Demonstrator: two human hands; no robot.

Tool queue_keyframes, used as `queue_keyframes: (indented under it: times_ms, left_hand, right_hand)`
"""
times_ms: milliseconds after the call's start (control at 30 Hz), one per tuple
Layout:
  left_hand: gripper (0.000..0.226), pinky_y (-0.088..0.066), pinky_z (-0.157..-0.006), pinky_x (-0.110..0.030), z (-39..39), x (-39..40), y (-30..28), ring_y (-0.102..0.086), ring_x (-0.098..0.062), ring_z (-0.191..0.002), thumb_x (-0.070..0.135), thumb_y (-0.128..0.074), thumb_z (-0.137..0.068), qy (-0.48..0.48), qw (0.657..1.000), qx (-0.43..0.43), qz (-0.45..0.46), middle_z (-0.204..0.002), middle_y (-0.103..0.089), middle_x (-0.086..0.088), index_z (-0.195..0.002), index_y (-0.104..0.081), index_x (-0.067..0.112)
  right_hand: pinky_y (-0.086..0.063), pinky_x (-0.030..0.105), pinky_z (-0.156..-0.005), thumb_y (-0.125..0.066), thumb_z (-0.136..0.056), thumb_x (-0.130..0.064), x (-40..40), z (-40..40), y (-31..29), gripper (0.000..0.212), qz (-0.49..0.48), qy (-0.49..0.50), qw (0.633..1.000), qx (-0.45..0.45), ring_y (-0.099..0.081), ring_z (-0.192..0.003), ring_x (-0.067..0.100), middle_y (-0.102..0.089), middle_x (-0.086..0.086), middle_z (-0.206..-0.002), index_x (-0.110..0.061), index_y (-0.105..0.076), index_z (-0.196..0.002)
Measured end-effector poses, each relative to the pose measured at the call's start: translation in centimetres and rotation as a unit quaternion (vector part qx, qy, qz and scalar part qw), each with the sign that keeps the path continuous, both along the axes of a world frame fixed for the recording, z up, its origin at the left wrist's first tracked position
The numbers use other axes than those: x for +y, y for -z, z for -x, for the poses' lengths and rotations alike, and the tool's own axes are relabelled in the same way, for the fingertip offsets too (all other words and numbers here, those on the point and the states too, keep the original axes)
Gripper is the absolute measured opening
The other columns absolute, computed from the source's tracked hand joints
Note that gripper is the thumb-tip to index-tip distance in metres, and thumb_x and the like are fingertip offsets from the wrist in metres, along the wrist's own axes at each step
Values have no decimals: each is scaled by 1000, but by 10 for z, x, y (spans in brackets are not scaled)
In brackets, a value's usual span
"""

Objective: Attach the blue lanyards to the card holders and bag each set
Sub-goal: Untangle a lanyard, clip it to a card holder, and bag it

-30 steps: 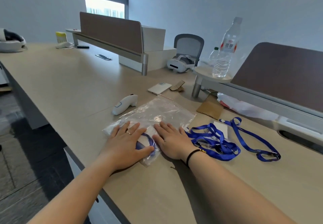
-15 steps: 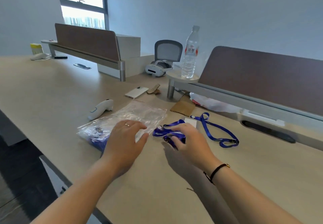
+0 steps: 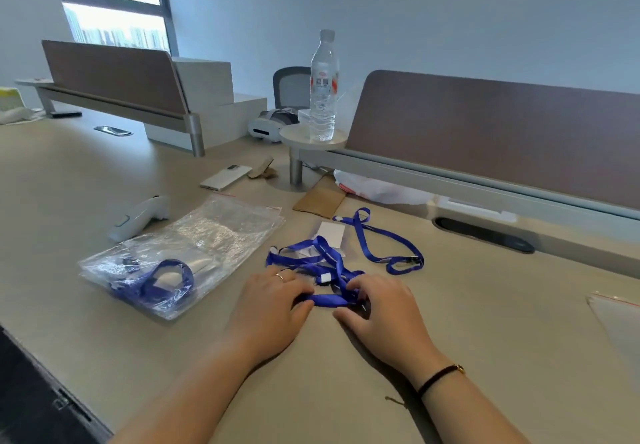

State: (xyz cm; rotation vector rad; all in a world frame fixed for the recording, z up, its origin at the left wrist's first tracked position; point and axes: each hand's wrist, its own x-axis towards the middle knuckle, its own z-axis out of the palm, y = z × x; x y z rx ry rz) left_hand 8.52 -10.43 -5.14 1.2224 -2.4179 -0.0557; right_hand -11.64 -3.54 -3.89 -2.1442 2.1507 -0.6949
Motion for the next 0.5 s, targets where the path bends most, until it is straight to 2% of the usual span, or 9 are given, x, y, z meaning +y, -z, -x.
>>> queue_keyframes:
  times_ms: [100,200,267,333,367,433,500]
  left_hand:
    - [22,-42,-87,-31,1,4,-1,-55,-8,-100,47,-50,-93,39,998,34,17,-99,-65,21,-101,-70,39]
    - [14,-46,-85,-27,5,13,-8,-58,-4,-92,37,-52,-96,97,980,165,-55,-88,-64,20,-93,-66,36]
    - [14,-52,-75,-26,5,18,-14,-63,-11,-79,21,-54,-101,111,941,284,-147,-79,-66,7,-94,-65,25]
    - [14,-50,-61,-33,3,18,-17,-58,-17,-61,13,-51,-103,95,901,379,-188,-68,-61,-8,-96,-62,17]
    - [14,-47,-57,-33,1,16,-16,-53,-19,-56,13,-50,-103,74,891,409,-182,-63,-58,-9,-96,-62,16]
    - [15,-41,-54,-31,-2,8,-11,-47,-16,-54,16,-50,-104,33,885,437,-160,-58,-53,-3,-95,-61,21]
    - [15,-40,-55,-31,-1,3,-7,-45,-12,-55,20,-49,-104,15,881,449,-147,-58,-52,3,-94,-60,25]
  right_hand:
    - [-39,26,-88,-54,-80,-78,3,-3,-1,57,-14,-19,999,27,-43,-96,5,-52,-18,-103,-44,-56,-126]
    - [-38,30,-91,-56,-87,-67,7,-8,-1,42,20,-35,998,51,-39,-100,11,-47,-11,-106,-39,-64,-117]
    - [-36,32,-101,-59,-91,-57,8,-10,-1,30,37,-43,998,26,-39,-115,11,-49,-9,-123,-34,-68,-108]
    - [-32,29,-101,-61,-92,-51,8,-7,-6,22,35,-47,997,-56,-37,-123,7,-48,-12,-133,-30,-69,-98]
    - [-30,27,-100,-62,-92,-48,8,-5,-11,20,30,-47,992,-111,-37,-124,5,-48,-14,-134,-29,-68,-93]
    - [-32,26,-101,-66,-92,-42,7,-2,-27,12,15,-42,973,-227,-40,-124,1,-51,-20,-130,-31,-67,-87]
    - [-42,27,-97,-66,-93,-35,6,-3,-48,10,0,-42,939,-341,-51,-119,2,-58,-21,-123,-28,-69,-86]
